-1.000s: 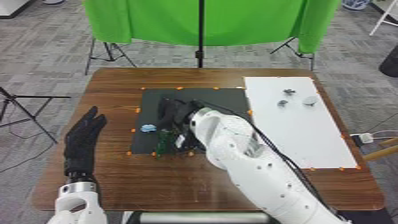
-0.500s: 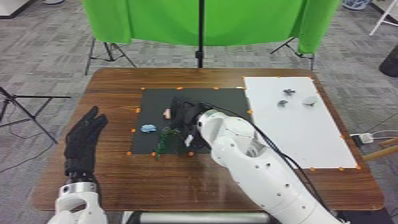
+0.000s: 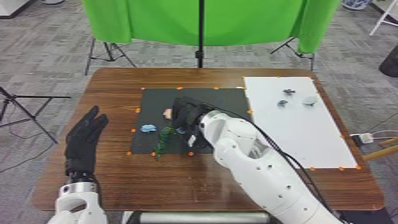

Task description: Arrange flowers

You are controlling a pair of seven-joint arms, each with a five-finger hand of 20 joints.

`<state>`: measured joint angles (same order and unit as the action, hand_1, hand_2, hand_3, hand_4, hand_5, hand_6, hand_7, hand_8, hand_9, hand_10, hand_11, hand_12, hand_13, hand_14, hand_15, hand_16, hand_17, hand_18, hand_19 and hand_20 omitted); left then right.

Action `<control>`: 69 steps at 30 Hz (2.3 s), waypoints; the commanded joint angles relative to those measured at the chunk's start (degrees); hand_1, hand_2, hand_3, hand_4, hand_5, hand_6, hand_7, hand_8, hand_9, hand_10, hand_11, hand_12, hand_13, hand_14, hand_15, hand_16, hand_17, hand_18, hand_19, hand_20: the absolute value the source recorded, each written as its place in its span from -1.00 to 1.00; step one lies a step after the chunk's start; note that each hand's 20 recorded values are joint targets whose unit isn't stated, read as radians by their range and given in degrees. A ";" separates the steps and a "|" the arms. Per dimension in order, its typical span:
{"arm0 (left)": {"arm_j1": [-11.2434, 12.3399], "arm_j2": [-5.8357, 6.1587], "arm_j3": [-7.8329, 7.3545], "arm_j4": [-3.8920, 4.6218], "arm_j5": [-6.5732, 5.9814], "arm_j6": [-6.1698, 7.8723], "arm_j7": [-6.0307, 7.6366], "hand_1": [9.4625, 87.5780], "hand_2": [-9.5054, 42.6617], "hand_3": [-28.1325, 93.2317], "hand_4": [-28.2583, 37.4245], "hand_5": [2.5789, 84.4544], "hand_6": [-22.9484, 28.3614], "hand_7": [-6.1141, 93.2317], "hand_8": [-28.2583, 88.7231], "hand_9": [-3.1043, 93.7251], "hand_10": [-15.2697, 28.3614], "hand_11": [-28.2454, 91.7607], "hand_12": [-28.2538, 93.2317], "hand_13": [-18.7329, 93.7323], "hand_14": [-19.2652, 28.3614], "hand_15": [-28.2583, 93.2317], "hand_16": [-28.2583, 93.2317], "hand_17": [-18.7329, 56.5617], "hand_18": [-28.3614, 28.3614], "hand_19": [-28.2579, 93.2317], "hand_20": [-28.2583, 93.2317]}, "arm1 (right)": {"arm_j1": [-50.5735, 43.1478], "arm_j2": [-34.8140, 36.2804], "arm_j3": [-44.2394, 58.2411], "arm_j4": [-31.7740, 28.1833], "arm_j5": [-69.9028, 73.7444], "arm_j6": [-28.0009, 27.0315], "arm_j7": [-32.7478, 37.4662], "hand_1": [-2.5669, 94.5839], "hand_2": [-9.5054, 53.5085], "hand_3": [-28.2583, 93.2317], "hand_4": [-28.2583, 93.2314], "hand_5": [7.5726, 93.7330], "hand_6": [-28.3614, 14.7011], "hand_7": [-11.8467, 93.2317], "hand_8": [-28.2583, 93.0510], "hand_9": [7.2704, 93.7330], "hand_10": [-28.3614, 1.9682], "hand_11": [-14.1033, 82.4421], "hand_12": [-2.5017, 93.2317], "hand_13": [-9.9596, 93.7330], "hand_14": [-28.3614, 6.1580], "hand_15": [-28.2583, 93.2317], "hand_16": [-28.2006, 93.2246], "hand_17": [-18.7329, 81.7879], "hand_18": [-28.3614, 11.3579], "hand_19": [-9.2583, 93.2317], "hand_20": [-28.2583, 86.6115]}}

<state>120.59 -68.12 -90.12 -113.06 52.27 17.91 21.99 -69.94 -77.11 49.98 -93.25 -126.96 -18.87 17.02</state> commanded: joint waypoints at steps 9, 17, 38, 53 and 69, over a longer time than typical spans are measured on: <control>1.31 -0.04 -0.10 0.21 0.38 -0.73 -0.62 -0.64 -0.89 0.60 -0.75 -0.01 0.04 -0.72 -0.61 -0.06 0.28 -0.28 -0.34 -0.06 0.42 -0.38 -0.50 -0.34 0.35 -0.51 -0.23 | 4.79 14.56 14.28 -4.25 -7.49 7.71 4.79 0.15 -1.00 0.25 -0.66 0.47 0.34 -0.45 -0.37 0.79 0.05 -0.02 -0.39 0.92 0.52 0.42 0.07 0.66 -0.08 1.00 0.42; 1.27 -0.26 -0.13 0.11 0.45 -0.78 -0.22 -0.64 -0.89 0.60 -0.75 -0.01 0.04 -0.72 -0.61 -0.06 0.28 -0.28 -0.34 -0.06 0.42 -0.38 -0.50 -0.34 0.35 -0.51 -0.23 | 4.22 14.83 21.28 5.77 -19.53 -4.29 5.27 -0.15 -1.00 0.44 -0.71 0.35 0.38 -0.49 -0.67 0.70 -0.07 -0.21 -0.44 0.87 0.41 0.43 0.05 0.61 -0.14 1.00 0.41; 1.35 -0.64 -0.35 0.14 0.20 -0.89 -0.13 -0.64 -0.89 0.60 -0.74 -0.01 0.04 -0.72 -0.61 -0.06 0.28 -0.28 -0.34 -0.06 0.41 -0.38 -0.50 -0.34 0.35 -0.51 -0.23 | -4.46 12.16 27.44 11.16 -24.08 -2.46 3.76 -0.06 -1.00 0.41 -0.73 0.34 0.46 -0.50 -0.69 0.70 -0.08 -0.24 -0.46 0.90 0.48 0.43 0.03 0.64 -0.11 1.00 0.40; 1.80 -0.74 -0.53 -0.06 -0.19 -0.77 0.16 -0.63 -0.89 0.60 -0.74 -0.01 0.04 -0.72 -0.61 -0.06 0.28 -0.28 -0.34 -0.06 0.42 -0.38 -0.50 -0.34 0.35 -0.51 -0.23 | -2.12 18.35 22.40 5.76 -12.55 18.16 3.19 0.57 -1.00 -0.02 -0.59 0.76 0.25 -0.42 -0.35 1.00 0.28 -0.30 -0.20 1.00 0.61 0.45 -0.01 0.77 -0.02 1.00 0.37; 2.13 -0.51 -0.67 -0.22 0.03 -1.22 -0.25 -0.63 -0.89 0.60 -0.74 -0.01 0.04 -0.72 -0.61 -0.06 0.28 -0.28 -0.34 -0.06 0.42 -0.38 -0.50 -0.34 0.35 -0.51 -0.23 | -0.08 25.62 11.95 -10.01 -1.93 14.48 -0.20 0.54 -1.00 0.05 -0.61 0.78 0.26 -0.42 -0.35 1.00 0.27 -0.29 -0.20 1.00 0.61 0.45 -0.01 0.77 0.00 1.00 0.37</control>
<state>121.49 -68.31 -91.08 -113.38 52.31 17.48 22.11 -71.05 -53.32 67.97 -96.73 -131.39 -1.80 20.01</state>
